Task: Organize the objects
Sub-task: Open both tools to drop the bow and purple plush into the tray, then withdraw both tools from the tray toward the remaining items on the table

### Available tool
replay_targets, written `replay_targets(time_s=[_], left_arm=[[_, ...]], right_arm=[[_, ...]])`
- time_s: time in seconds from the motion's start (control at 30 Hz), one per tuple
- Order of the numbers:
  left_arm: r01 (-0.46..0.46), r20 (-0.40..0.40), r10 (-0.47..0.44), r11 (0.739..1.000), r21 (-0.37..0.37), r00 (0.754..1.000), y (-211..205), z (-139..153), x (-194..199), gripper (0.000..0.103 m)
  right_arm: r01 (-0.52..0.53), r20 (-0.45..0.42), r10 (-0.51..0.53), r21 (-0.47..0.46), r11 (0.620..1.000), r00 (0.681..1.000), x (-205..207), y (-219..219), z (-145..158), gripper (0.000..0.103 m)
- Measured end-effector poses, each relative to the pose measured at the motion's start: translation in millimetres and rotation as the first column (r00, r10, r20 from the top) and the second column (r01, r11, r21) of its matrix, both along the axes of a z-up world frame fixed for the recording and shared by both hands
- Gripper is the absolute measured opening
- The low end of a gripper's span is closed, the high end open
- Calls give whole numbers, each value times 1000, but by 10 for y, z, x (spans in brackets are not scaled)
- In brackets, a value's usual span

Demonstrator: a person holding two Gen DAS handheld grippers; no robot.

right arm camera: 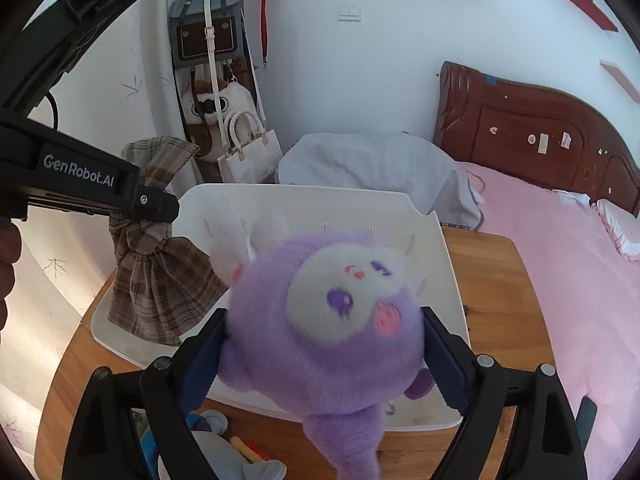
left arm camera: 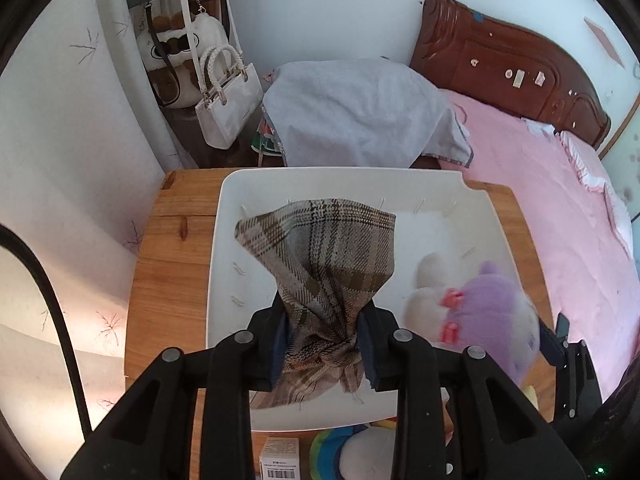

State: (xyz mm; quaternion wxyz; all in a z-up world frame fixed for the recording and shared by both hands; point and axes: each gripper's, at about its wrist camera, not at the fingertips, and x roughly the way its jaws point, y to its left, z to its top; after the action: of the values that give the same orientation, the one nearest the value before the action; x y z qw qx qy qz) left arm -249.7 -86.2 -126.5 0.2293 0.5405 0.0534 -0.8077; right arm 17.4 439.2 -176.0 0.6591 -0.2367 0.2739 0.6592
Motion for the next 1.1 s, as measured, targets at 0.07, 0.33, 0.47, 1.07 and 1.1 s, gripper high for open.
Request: replay_targets(time_s=[0.07,0.33,0.47,1.07,1.1], left_arm=[[-7,13,7,1000,-1,1000,-4,-15,-4,35],[-41,19,41,999,17,999,-27,13,21,48],[-51,0,51,999,8,999,-21,70,41,59],[-82,-108,67,986,-144,992,117,366,193,66],[-84,-112,68,986,-147,991,130,381,203,66]], right_arm=[[10,-5,-10,3,1000,1000,-1,2,7,91],[28,-9,-28,8,1000,1000,-15,-30,91,91],[46,-16,-45,19,999,999,-2,-52,169,91],[123,-20,-121,96,988,992,62,-319,529,91],[125,-22,-124,100,987,992,81,-347,544,91]])
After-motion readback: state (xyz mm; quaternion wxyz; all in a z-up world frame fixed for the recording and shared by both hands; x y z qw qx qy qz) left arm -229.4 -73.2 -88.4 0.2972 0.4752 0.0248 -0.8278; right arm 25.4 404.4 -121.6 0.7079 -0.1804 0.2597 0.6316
